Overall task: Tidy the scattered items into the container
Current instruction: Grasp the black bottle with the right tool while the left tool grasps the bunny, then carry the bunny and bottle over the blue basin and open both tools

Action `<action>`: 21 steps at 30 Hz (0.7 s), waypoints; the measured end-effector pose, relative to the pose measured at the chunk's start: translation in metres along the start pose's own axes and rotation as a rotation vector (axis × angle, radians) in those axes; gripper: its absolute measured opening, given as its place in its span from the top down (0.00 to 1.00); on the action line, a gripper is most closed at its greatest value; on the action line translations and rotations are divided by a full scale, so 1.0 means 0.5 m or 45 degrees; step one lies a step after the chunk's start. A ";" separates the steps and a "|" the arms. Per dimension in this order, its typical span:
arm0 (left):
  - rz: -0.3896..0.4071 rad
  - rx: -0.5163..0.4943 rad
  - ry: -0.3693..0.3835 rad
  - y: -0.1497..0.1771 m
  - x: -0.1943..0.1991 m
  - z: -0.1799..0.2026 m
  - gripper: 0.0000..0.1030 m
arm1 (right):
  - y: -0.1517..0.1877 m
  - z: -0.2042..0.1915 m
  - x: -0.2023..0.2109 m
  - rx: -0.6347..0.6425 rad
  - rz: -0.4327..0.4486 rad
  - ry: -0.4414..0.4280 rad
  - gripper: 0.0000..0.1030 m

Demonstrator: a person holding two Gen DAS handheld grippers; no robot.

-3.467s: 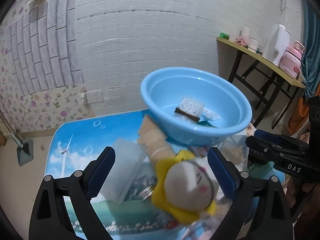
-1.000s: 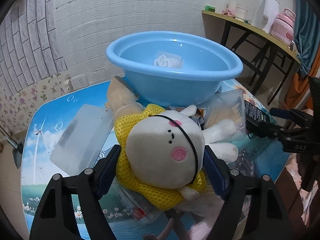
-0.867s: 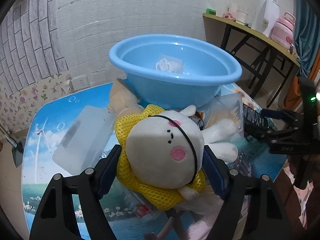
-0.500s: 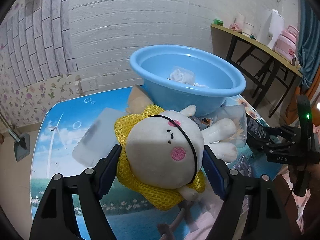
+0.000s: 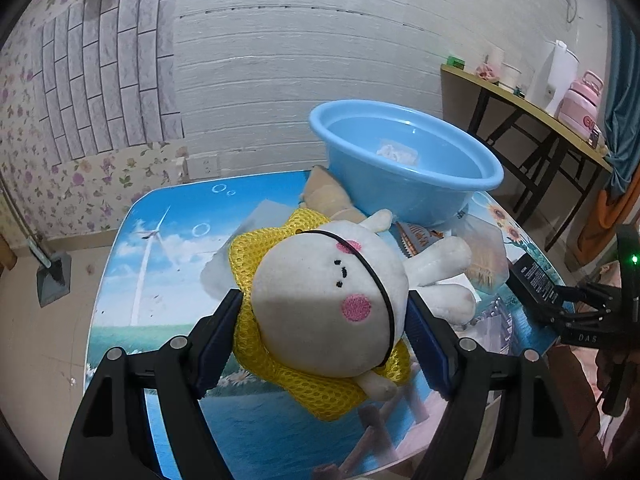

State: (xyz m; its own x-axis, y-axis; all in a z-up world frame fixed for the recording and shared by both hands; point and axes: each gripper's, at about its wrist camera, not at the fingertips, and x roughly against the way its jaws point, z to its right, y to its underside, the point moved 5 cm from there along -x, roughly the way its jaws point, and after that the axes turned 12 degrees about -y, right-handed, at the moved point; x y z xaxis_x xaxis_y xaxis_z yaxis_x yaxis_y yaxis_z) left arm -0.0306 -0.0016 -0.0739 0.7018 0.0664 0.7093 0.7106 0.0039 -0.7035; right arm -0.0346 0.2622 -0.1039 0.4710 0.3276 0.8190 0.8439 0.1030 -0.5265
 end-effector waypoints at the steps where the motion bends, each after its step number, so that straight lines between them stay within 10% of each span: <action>1: 0.000 0.000 0.002 0.002 0.000 -0.002 0.24 | 0.005 -0.004 0.002 0.005 0.001 -0.006 0.38; 17: -0.058 -0.029 -0.023 0.017 -0.041 0.009 0.18 | 0.001 -0.014 -0.013 0.060 0.119 0.021 0.31; 21: -0.061 -0.025 -0.004 0.022 -0.041 0.008 0.37 | -0.003 -0.011 -0.011 0.054 0.142 0.028 0.39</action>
State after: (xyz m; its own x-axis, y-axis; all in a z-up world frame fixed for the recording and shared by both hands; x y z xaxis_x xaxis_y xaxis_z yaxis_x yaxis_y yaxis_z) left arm -0.0375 0.0009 -0.0963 0.6666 0.0700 0.7422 0.7445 -0.0121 -0.6675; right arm -0.0369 0.2551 -0.1066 0.5669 0.3189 0.7596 0.7748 0.1066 -0.6231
